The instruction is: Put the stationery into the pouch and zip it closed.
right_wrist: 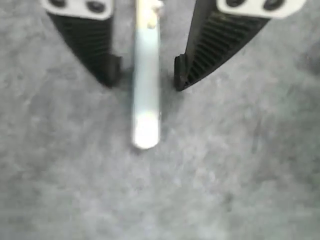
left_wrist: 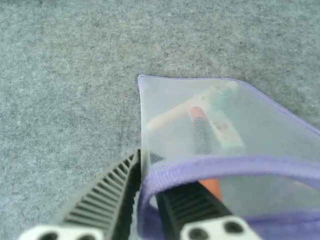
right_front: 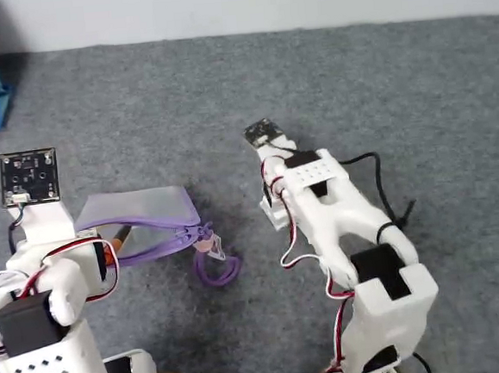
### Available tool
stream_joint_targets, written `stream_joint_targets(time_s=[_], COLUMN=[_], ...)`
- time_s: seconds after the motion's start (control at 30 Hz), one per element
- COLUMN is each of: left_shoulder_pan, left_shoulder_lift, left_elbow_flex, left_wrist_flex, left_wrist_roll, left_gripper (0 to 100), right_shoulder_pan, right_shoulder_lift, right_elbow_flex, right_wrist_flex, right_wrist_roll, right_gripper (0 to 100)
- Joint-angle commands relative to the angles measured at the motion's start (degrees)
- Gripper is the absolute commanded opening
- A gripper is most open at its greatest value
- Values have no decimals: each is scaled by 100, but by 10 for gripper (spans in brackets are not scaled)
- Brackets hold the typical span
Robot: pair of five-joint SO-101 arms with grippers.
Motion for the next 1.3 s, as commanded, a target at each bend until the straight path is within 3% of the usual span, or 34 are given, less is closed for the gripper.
stream_joint_targets(time_s=[0.0,0.33,0.53,0.9,1.07,1.27], left_shoulder_pan=[-9,70,1073,1495,1495,1468], left_shoulder_lift=[9,53,88,2391,3015,3209], left_elbow_flex=[-40,-409,-1077,-3371,-3829,-3846], left_wrist_flex=[-88,70,396,1081,1090,1090], left_wrist_roll=[-53,-88,-62,167,246,246], left_gripper=[13,13,13,13,13,13], right_shoulder_pan=[-92,-75,-127,-453,-1103,-1684], right_shoulder_lift=[-101,-3037,-5534,-8725,-9446,-9235], right_elbow_flex=[-229,835,1371,1380,1398,1495], right_wrist_flex=[-57,418,752,1051,488,-655], right_wrist_roll=[-44,-26,-35,-264,-818,-1459], right_gripper=[8,7,7,7,7,7])
